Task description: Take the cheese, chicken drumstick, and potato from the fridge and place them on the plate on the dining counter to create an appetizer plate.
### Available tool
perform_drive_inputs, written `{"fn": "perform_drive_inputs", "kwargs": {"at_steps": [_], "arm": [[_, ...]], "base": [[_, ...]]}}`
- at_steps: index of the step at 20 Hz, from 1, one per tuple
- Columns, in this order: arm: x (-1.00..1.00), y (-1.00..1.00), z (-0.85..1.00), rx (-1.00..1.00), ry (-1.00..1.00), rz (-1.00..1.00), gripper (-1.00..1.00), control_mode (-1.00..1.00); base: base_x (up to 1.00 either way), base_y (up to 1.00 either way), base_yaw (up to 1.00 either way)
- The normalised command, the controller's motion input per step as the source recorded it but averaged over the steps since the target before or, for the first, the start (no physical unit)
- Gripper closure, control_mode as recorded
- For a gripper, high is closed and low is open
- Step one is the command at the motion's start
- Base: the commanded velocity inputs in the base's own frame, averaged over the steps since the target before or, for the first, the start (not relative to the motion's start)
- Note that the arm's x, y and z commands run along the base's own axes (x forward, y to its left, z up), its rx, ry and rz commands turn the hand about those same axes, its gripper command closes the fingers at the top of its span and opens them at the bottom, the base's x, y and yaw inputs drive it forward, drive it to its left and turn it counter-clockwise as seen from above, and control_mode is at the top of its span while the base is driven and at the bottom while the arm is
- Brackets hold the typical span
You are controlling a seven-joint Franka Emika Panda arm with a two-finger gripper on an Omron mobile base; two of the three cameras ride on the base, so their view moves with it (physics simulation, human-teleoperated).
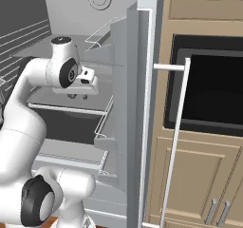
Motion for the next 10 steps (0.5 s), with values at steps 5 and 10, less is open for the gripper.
{"fn": "perform_drive_inputs", "kwargs": {"at_steps": [5, 10], "arm": [[-0.09, 0.12, 0.00, 0.00, -0.01, 0.00, -1.00, -1.00], [-0.29, 0.03, 0.27, 0.00, -0.28, 0.00, -1.00, -1.00]], "base": [[0.00, 0.00, 0.00], [0.00, 0.00, 0.00]]}}
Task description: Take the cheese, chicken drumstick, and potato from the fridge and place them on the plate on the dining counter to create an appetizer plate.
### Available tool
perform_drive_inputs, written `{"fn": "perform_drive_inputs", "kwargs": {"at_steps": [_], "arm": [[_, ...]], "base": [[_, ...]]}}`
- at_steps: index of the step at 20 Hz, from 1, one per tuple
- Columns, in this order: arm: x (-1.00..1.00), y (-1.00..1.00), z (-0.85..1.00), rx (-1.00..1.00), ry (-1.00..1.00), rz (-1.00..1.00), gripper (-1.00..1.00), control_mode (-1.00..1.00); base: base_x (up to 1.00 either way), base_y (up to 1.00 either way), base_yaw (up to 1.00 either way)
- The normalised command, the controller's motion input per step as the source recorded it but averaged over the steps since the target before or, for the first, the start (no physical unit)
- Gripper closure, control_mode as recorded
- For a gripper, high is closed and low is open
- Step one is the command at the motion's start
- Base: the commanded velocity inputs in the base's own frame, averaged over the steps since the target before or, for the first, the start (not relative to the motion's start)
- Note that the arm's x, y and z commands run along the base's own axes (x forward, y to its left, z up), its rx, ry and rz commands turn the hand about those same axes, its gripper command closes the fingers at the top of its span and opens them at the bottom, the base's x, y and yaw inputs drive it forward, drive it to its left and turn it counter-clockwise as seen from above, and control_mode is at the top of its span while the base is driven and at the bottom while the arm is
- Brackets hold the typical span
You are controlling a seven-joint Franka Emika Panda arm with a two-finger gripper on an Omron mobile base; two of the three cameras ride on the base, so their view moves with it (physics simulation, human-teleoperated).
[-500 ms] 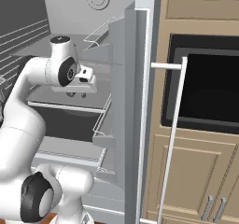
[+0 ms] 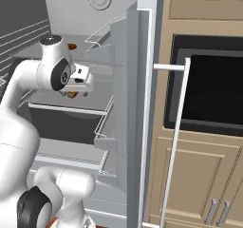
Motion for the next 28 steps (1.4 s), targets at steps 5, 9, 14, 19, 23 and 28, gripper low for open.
{"fn": "perform_drive_inputs", "kwargs": {"at_steps": [5, 9, 14, 19, 23, 28], "arm": [[-0.01, 0.00, 0.68, 0.00, -0.20, 0.00, -1.00, -1.00], [0.07, 0.00, 0.65, 0.00, -0.20, 0.00, -1.00, -1.00], [0.39, 0.00, 0.54, -0.01, -0.13, -0.01, -1.00, -1.00], [0.67, 0.00, 0.39, -0.01, -0.08, -0.02, -1.00, -1.00], [0.90, -0.10, 0.18, 0.00, -0.01, -0.03, -1.00, -1.00], [0.90, -0.25, 0.01, 0.00, 0.00, -0.07, -1.00, -1.00]], "base": [[0.00, 0.00, 0.00], [0.00, 0.00, 0.00], [0.00, 0.00, 0.00], [0.00, 0.00, 0.00], [0.00, 0.00, 0.00], [0.00, 0.00, 0.00]]}}
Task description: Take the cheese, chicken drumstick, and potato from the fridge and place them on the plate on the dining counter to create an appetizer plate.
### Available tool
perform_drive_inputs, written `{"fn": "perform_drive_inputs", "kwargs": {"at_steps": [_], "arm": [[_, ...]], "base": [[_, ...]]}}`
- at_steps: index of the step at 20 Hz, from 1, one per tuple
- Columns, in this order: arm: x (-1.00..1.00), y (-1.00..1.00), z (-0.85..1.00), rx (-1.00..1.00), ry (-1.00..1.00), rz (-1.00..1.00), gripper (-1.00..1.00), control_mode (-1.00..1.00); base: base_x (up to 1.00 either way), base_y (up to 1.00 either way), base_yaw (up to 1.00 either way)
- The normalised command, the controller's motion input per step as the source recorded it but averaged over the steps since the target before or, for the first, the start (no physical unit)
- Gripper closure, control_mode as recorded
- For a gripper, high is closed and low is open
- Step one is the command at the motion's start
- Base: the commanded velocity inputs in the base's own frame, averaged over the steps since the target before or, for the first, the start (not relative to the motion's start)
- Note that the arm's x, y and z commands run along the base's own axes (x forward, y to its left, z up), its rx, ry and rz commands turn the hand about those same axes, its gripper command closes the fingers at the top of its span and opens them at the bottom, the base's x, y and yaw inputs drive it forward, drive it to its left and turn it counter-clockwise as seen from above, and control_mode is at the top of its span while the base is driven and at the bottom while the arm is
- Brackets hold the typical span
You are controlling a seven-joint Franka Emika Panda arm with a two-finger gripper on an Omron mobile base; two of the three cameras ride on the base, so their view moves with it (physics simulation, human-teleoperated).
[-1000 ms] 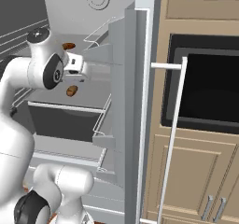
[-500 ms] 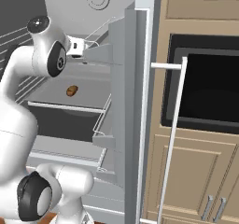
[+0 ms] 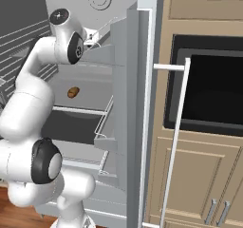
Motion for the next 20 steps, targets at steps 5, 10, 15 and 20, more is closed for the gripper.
{"fn": "perform_drive_inputs", "kwargs": {"at_steps": [5, 10, 15, 20], "arm": [[0.80, -0.26, 0.00, 0.00, 0.00, -0.09, -1.00, -1.00], [0.63, -0.05, 0.00, 0.00, 0.00, -0.02, -1.00, -1.00], [0.45, 0.00, -0.07, 0.00, 0.00, 0.00, -1.00, -1.00], [0.42, 0.00, -0.24, 0.00, 0.00, 0.00, -1.00, -1.00]], "base": [[0.00, 0.00, 0.00], [0.00, 0.00, 0.00], [0.00, 0.00, 0.00], [0.00, 0.00, 0.00]]}}
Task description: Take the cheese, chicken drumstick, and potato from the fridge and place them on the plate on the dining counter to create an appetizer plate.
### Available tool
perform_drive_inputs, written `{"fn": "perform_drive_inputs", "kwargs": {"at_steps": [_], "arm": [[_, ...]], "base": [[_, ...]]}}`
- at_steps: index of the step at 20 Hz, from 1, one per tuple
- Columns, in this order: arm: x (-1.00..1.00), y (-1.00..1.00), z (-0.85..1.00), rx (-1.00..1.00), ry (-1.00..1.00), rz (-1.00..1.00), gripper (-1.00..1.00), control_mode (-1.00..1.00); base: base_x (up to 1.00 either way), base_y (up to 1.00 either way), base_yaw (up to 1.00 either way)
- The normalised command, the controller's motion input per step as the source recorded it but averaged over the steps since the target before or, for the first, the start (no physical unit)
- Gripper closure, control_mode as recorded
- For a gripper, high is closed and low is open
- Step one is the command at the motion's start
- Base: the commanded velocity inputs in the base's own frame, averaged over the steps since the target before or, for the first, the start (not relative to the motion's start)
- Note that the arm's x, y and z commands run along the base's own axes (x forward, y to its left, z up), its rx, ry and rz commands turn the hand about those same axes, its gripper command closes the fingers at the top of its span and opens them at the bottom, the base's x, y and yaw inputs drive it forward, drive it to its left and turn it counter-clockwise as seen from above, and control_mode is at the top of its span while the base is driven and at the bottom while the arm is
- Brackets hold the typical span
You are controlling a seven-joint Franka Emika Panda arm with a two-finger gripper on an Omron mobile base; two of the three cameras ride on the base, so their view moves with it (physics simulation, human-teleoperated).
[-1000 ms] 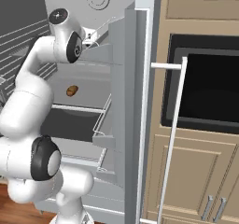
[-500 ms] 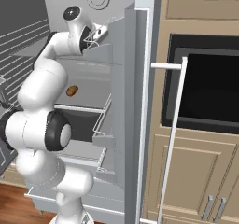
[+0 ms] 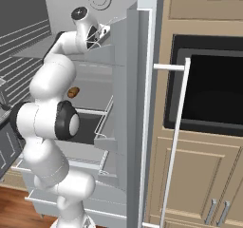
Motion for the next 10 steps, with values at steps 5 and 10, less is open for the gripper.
{"fn": "perform_drive_inputs", "kwargs": {"at_steps": [5, 10], "arm": [[0.45, 0.00, -0.28, 0.00, 0.00, 0.00, -1.00, -1.00], [0.39, 0.00, -0.18, 0.00, -0.04, -0.02, -1.00, -1.00]], "base": [[0.00, 0.00, 0.00], [0.00, 0.00, 0.00]]}}
